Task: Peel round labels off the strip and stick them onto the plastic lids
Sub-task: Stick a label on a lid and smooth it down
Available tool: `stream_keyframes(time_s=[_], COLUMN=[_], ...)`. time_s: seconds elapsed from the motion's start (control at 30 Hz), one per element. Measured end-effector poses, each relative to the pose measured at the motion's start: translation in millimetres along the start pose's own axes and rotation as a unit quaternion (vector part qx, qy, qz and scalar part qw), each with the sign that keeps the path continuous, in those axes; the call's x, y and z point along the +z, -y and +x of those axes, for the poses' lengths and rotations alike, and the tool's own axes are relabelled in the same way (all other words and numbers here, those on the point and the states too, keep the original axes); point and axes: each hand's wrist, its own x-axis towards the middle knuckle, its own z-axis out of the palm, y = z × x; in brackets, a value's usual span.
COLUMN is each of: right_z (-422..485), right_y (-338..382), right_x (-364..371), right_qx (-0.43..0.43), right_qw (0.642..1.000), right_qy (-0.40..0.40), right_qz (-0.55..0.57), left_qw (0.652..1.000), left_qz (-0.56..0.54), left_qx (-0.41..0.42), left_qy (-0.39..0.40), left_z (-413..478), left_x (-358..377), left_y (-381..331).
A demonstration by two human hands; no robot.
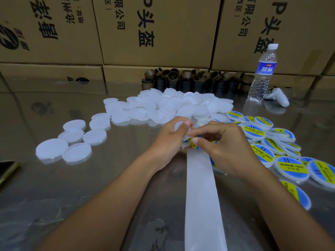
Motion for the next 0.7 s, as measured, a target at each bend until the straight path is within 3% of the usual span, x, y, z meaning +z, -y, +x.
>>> stream_keyframes(time_s=[0.7], right_z=[-0.3], right_y=[0.7], right_x=[1.0], right_qx=[0.026], right_qw=[0.999], right_qy=[-0.011], right_qz=[0.044], left_qw=[0.992], left_qz=[0.063], left_qx=[0.09], left_qy=[-0.059], left_z=[1.3], left_x=[0.1], left_y=[0.9])
